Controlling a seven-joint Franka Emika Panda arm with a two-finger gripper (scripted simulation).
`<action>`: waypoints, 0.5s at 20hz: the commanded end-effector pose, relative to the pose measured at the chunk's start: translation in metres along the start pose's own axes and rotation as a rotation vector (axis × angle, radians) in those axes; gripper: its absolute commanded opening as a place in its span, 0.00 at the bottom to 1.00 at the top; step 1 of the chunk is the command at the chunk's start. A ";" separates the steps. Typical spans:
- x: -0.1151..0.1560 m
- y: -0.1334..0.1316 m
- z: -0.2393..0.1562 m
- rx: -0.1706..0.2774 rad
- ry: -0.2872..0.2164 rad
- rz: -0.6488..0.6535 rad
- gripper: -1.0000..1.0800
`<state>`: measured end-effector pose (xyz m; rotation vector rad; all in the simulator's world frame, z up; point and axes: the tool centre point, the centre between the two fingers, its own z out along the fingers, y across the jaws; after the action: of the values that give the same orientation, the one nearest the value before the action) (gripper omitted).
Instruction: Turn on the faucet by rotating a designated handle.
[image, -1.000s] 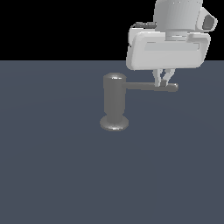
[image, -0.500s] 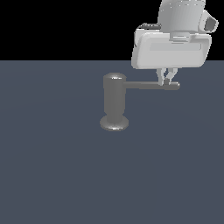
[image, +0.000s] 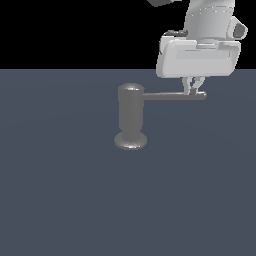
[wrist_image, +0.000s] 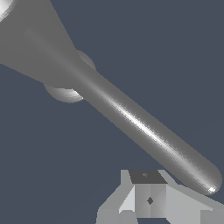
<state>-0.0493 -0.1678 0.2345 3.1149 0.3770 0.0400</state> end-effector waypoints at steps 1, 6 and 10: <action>0.009 0.002 0.004 0.000 -0.004 -0.008 0.00; 0.020 0.012 0.006 0.001 -0.006 -0.005 0.00; 0.029 0.021 0.007 0.001 -0.008 -0.002 0.00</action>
<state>-0.0215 -0.1816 0.2344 3.1151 0.3721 0.0386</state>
